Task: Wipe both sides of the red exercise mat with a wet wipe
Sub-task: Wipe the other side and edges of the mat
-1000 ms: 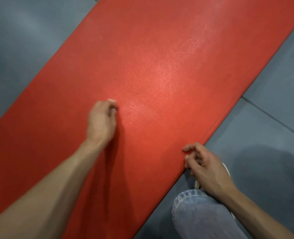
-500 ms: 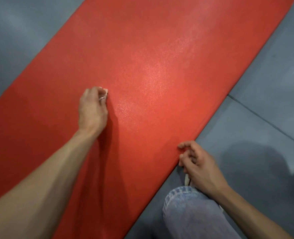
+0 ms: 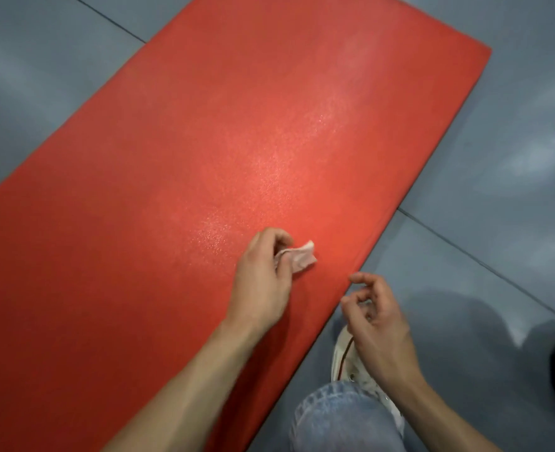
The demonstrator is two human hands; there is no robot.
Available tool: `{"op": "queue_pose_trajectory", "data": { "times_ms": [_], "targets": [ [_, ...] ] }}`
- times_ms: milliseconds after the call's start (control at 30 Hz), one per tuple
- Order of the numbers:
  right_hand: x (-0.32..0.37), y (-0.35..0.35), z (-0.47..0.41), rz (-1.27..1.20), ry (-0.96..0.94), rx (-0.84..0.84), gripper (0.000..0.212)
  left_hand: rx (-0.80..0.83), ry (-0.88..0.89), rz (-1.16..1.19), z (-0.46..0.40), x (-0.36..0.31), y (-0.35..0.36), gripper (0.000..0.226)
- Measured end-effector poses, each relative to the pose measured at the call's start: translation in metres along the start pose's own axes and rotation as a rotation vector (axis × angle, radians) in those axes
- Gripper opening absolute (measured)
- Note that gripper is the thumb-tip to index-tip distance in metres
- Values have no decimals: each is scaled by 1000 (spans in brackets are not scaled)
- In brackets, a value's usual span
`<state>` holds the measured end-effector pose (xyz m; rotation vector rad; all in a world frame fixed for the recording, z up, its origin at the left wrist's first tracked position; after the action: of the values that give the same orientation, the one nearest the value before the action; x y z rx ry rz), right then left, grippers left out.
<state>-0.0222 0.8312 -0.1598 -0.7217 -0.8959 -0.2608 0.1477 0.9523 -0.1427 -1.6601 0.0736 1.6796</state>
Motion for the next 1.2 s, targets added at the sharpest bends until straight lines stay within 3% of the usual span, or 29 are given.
{"op": "queue_pose_trajectory", "data": {
  "times_ms": [67, 167, 233, 300, 467, 567, 700, 833, 967, 1067, 1200],
  "targets": [
    [12, 15, 0, 72, -108, 58, 38, 66, -158, 128, -4, 10, -3, 17],
    [24, 37, -1, 198, -256, 142, 51, 321, -322, 323, 11, 14, 14, 23],
    [27, 46, -6, 258, -297, 164, 48, 471, -262, 291, 18, 12, 14, 34],
    [30, 51, -10, 361, -373, 157, 37, 521, -154, 150, 14, 10, 4, 42],
    [34, 65, -11, 633, -532, 184, 12, 285, -29, -32, -16, 14, -41, 37],
    [29, 39, -25, 672, -448, 21, 7, 192, -5, -127, -32, 25, -56, 37],
    [24, 3, -45, 715, -322, -142, 13, 210, -3, -193, -47, 37, -57, 33],
    [29, 8, -42, 812, -382, -38, 18, 224, 42, -224, -61, 33, -48, 25],
    [22, 26, -46, 839, -394, 109, 26, 301, -25, -220, -66, 28, -31, 22],
    [32, 35, -43, 935, -615, 76, 21, 348, -44, -268, -74, 27, -21, 31],
    [28, 38, -33, 1068, -981, 178, 15, 386, -31, -355, -95, 22, -12, 40]
  ]
}}
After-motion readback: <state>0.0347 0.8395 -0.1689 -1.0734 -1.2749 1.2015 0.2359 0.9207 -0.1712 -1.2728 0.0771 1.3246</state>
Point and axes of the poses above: each hand's wrist, its own z-axis away from the middle knuckle, its own y-axis out of the palm, x = y × z, the point moved 8 cm from there along -z, towards the middle knuckle, and after that the axes turned 8 degrees about z, right-handed, at the moved point
